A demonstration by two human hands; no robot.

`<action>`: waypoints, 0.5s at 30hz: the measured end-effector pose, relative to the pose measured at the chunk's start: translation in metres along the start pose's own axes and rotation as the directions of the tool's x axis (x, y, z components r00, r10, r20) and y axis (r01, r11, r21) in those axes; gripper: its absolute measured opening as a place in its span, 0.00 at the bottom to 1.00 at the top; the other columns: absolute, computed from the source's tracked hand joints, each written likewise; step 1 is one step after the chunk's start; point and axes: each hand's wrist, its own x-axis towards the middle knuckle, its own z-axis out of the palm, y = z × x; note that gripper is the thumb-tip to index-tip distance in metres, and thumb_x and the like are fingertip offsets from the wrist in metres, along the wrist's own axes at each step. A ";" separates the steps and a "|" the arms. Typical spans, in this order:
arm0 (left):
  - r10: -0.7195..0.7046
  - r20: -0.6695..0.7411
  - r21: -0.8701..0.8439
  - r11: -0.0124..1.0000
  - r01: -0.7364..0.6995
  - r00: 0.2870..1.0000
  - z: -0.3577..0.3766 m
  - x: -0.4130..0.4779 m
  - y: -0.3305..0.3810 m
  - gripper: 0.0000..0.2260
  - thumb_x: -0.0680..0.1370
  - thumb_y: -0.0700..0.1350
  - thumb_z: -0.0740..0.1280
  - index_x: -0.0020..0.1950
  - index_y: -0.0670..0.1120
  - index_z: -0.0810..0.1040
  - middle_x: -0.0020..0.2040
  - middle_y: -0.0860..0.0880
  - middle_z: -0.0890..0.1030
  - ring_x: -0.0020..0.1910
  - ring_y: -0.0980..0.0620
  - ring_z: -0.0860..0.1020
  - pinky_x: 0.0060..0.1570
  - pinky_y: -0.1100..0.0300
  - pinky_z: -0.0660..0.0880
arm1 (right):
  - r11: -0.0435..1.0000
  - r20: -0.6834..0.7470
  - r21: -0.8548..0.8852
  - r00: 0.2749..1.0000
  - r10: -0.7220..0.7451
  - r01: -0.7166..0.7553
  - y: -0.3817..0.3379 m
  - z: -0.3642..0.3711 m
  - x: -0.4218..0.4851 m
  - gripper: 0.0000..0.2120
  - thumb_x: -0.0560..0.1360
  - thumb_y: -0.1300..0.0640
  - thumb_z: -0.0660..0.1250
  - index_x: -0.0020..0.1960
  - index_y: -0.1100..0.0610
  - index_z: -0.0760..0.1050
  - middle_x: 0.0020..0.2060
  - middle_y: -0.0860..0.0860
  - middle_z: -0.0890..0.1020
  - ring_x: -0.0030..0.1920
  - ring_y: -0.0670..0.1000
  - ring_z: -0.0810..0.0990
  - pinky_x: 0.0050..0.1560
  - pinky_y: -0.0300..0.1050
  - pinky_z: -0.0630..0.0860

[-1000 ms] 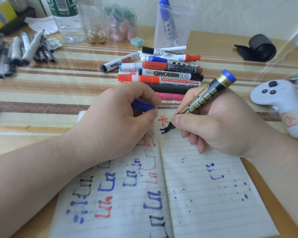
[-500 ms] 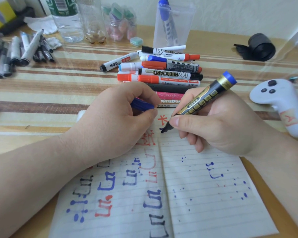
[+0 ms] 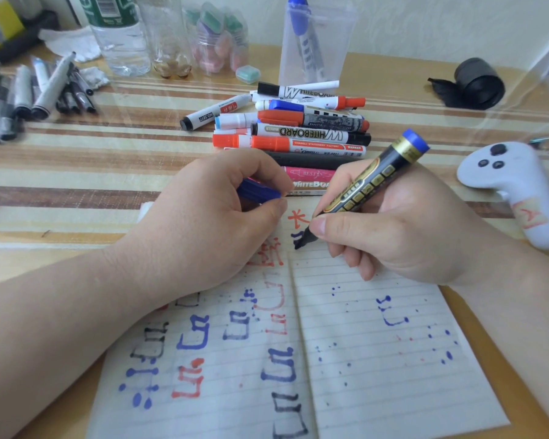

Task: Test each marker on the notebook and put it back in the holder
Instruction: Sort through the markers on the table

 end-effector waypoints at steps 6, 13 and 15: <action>-0.009 -0.001 -0.009 1.000 0.009 1.000 0.000 0.000 0.000 0.03 0.74 0.50 0.71 0.45 0.59 0.80 0.40 0.69 0.79 0.36 0.65 0.78 0.36 0.77 0.68 | 0.999 -0.037 -0.032 0.999 0.018 -0.019 -0.003 -0.001 0.000 0.07 0.70 0.60 0.73 0.38 0.63 0.77 0.26 0.56 0.79 0.23 0.53 0.76 0.22 0.45 0.72; -0.020 0.006 -0.004 1.000 0.020 1.000 0.000 0.000 0.001 0.03 0.73 0.52 0.69 0.43 0.61 0.78 0.41 0.69 0.79 0.38 0.65 0.78 0.36 0.77 0.69 | 0.997 -0.061 -0.071 0.998 0.024 -0.029 -0.004 -0.002 0.000 0.06 0.71 0.64 0.72 0.39 0.65 0.76 0.26 0.58 0.79 0.22 0.52 0.76 0.21 0.44 0.71; -0.023 0.011 -0.008 1.000 0.023 1.000 -0.001 0.000 0.002 0.03 0.73 0.52 0.69 0.43 0.62 0.78 0.40 0.70 0.79 0.37 0.66 0.78 0.36 0.77 0.68 | 0.997 -0.060 -0.063 0.998 0.030 -0.034 -0.005 -0.002 -0.001 0.06 0.71 0.65 0.71 0.39 0.66 0.76 0.26 0.58 0.79 0.22 0.52 0.76 0.21 0.44 0.71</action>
